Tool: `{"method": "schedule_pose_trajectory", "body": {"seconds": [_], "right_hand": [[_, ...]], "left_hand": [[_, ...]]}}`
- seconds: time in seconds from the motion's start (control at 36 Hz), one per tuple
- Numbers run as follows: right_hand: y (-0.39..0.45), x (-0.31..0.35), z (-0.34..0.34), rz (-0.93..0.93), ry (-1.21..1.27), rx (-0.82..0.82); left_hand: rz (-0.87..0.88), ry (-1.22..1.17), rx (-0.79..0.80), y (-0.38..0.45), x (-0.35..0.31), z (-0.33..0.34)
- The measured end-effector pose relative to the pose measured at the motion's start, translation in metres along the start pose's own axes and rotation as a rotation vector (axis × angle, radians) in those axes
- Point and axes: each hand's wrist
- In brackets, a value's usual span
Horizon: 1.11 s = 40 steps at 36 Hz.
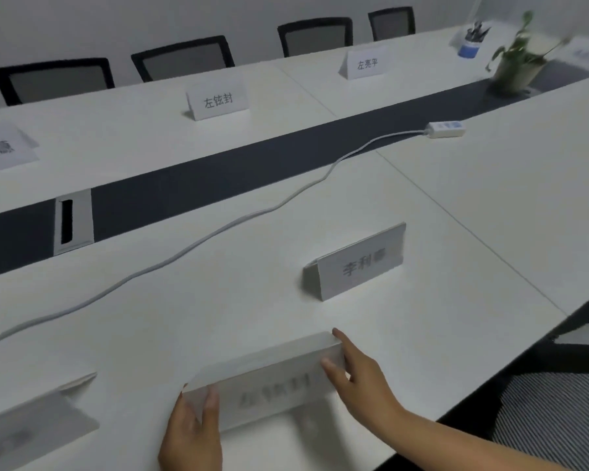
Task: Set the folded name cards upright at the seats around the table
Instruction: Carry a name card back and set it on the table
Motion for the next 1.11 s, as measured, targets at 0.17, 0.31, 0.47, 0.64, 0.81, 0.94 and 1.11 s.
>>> {"method": "schedule_pose_trajectory", "body": {"seconds": [0.17, 0.31, 0.47, 0.64, 0.81, 0.94, 1.11], "right_hand": [[-0.017, 0.013, -0.07, -0.099, 0.037, -0.284], [-0.05, -0.005, -0.154, -0.151, 0.084, -0.546], [-0.131, -0.059, -0.252, -0.17, 0.186, -0.816], [-0.214, -0.127, -0.327, -0.19, 0.215, -0.975], [-0.279, -0.207, -0.378, -0.073, 0.267, -1.115], [-0.296, -0.273, -0.413, 0.029, 0.332, -1.188], [-0.288, -0.348, -0.465, 0.144, 0.388, -1.264]], "left_hand": [[0.098, -0.078, 0.069, -0.027, -0.043, 0.046], [0.262, -0.054, 0.246, -0.087, -0.085, 0.104], [0.444, -0.036, 0.441, -0.203, -0.106, 0.165], [0.502, -0.131, 0.562, -0.33, -0.106, 0.206], [0.54, -0.078, 0.747, -0.423, -0.085, 0.252], [0.524, -0.025, 0.912, -0.47, -0.055, 0.314], [0.455, 0.03, 1.015, -0.512, -0.026, 0.401]]}}
Point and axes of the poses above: each hand's wrist, its own y-axis towards the middle knuckle, its own z-axis out of the palm, x = y × z, and after that the axes turned 1 degree about -z, right-handed
